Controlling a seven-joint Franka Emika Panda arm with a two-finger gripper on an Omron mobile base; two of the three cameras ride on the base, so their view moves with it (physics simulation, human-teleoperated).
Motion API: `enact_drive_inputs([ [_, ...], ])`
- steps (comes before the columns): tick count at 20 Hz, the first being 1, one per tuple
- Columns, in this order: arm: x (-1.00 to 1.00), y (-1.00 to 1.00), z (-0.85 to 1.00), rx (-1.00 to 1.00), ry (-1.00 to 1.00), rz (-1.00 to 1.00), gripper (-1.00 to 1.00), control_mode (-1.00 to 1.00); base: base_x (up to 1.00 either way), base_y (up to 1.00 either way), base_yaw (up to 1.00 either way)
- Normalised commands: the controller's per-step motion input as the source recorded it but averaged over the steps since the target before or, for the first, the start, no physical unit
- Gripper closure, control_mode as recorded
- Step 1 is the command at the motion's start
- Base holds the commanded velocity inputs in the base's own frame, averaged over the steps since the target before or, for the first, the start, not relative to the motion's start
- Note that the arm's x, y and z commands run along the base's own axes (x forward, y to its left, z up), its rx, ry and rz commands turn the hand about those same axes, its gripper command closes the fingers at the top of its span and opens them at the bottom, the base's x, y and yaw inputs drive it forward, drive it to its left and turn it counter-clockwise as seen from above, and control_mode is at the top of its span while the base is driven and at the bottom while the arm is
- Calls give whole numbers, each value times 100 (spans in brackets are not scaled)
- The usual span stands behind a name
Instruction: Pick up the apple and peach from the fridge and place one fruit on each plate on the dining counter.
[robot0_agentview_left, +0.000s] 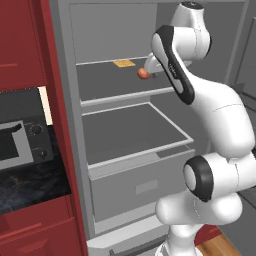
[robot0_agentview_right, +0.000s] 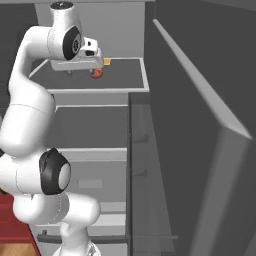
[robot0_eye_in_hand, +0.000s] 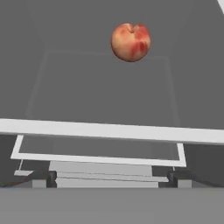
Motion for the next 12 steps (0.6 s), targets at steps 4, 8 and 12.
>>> enact_drive_inputs([
  [4,75,13,-11,0,3,0,-100,-100,0,0,0],
  [8,100,41,-7,0,11,-3,-100,-100,0,0,0],
  [12,91,24,-6,0,9,-3,-100,-100,0,0,0],
])
